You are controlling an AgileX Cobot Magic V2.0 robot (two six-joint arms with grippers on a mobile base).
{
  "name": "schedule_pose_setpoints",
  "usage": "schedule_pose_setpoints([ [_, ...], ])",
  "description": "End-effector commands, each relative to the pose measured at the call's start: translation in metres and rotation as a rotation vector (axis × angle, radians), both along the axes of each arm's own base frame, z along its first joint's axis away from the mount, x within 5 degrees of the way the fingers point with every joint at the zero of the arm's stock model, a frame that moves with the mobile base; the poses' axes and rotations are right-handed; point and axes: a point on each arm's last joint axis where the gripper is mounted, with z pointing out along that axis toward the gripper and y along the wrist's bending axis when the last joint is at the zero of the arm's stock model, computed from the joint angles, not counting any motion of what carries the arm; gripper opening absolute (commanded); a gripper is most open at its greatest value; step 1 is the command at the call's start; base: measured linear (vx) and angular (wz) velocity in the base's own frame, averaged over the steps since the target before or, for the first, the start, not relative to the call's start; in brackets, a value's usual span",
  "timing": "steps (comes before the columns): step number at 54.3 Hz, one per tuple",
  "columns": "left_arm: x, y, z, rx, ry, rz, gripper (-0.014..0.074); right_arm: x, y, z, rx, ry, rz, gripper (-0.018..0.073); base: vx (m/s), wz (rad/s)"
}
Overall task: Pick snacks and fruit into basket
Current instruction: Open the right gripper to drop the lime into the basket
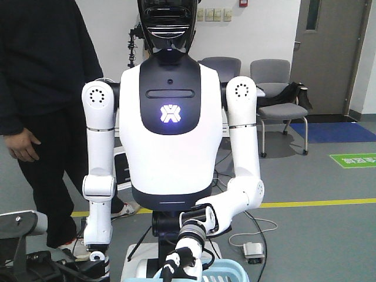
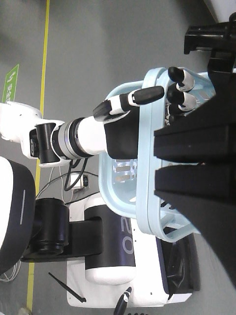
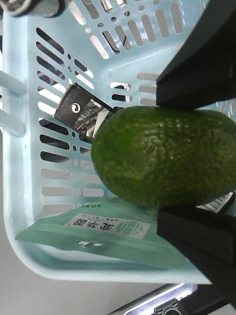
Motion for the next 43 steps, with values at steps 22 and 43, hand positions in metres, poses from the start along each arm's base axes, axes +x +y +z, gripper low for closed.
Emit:
schedule_pose_setpoints([
  [22, -0.0044, -0.0021, 0.0292, -0.087, -0.14, -0.027, -0.0006, 0.0047, 0.0043, 0.0244, 0.071, -0.074, 0.031, 0.0457, 0.0, 0.0],
  [43, -0.0044, -0.0021, 0.0292, -0.087, -0.14, -0.027, -0.0006, 0.0048, 0.0042, 0.0245, 0.069, -0.076, 0.033, 0.0591, 0.0, 0.0],
])
